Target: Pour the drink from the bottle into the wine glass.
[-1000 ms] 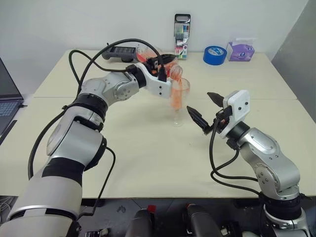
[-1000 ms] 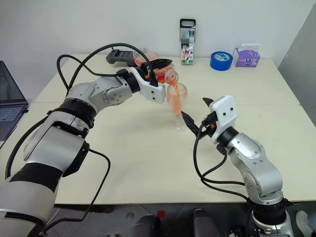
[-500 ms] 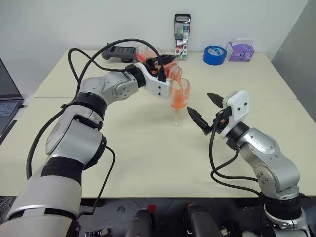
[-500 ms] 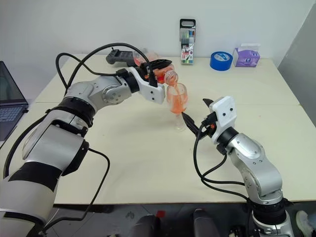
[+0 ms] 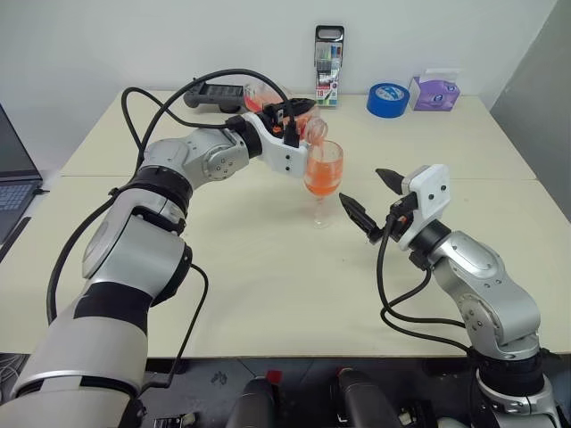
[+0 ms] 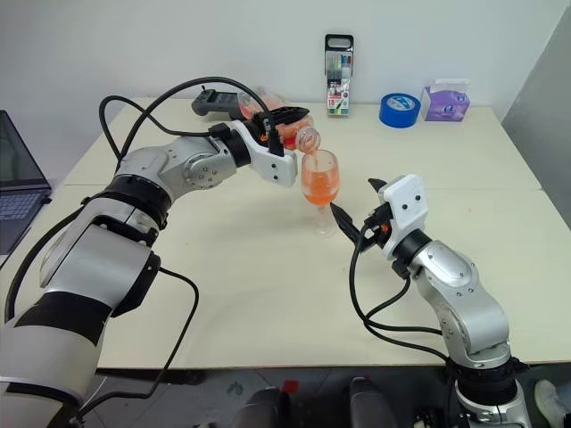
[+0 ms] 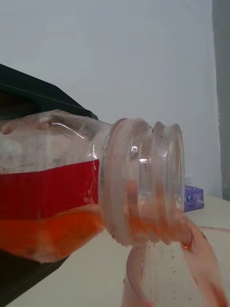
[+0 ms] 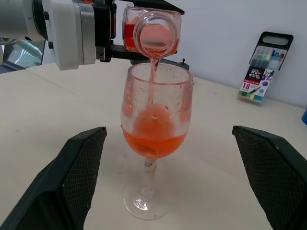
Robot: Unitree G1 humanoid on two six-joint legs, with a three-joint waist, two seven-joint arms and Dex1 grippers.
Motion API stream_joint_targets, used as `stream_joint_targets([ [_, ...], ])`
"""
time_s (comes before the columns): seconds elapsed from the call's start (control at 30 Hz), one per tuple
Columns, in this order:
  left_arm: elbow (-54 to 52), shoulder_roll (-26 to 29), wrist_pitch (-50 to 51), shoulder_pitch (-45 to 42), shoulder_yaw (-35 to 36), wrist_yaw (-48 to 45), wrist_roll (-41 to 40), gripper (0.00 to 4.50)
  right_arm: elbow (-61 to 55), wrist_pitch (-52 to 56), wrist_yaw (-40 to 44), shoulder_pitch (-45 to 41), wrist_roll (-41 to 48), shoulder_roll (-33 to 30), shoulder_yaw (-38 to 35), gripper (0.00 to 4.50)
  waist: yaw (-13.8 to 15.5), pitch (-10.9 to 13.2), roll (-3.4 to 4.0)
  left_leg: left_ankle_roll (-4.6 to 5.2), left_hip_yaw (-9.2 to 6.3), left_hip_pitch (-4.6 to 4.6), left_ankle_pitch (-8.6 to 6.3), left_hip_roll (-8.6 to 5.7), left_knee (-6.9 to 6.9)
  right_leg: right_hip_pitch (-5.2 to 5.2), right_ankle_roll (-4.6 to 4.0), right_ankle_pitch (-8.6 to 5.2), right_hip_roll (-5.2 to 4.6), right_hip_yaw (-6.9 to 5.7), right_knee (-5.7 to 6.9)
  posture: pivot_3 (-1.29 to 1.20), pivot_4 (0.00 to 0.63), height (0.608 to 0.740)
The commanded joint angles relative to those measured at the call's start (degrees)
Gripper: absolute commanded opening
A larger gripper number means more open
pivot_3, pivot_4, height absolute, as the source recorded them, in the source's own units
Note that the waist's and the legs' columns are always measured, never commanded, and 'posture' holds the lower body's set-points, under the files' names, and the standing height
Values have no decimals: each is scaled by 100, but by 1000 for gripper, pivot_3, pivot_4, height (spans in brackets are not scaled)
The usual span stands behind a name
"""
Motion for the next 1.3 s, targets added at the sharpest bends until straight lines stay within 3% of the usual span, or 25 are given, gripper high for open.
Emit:
stream_joint_targets([
  [0.03,-75,94,-2,-269,18,82,-23,1818,-130,-130,40,-45,14,24,-27,4500,0,0,0,0,0,0,0,0,0,0,0,0,0,0,0,0,150,740],
  [0.3,-45,67,16,-288,88,-2,-116,1817,-106,-146,73,-79,-25,41,-29,4500,0,0,0,0,0,0,0,0,2,0,0,0,0,0,1,0,150,740],
  [0.37,21,-8,-6,-258,327,-309,-471,1817,-104,-141,72,-103,-27,42,-31,4500,0,0,0,0,0,0,0,0,2,0,0,0,0,0,2,0,150,740],
  [0.57,85,-539,449,56,2085,-3013,-3138,1816,-315,1,152,-326,220,108,-30,4500,-3,0,0,-1,3,-2,1,1,9,1,-1,1,-1,-1,4,0,150,740],
  [0.77,-459,-548,1773,427,3243,-4227,-4642,1814,-489,505,339,-1082,583,67,97,4500,-102,-1,1,0,0,5,1,5,9,0,-1,1,8,2,12,0,150,740],
  [0.93,-1520,-212,3375,1231,4117,-4219,-5587,1814,-496,1471,301,-1971,1112,193,251,4500,-168,-2,3,0,-24,6,1,14,9,-5,-1,0,9,2,25,0,150,740],
  [1.07,-2876,49,4713,2424,4723,-3825,-6184,1814,-489,2080,455,-2329,1544,316,613,4500,-207,-4,6,-1,-30,12,1,22,5,-10,-1,0,-12,11,33,0,150,740],
  [1.3,-4450,42,5496,4030,5197,-3253,-6564,1798,-5,1910,365,-2286,1433,745,908,4500,-46,-14,-10,-3,-51,-5,2,10,35,-11,-1,0,-30,8,40,0,150,740],
])
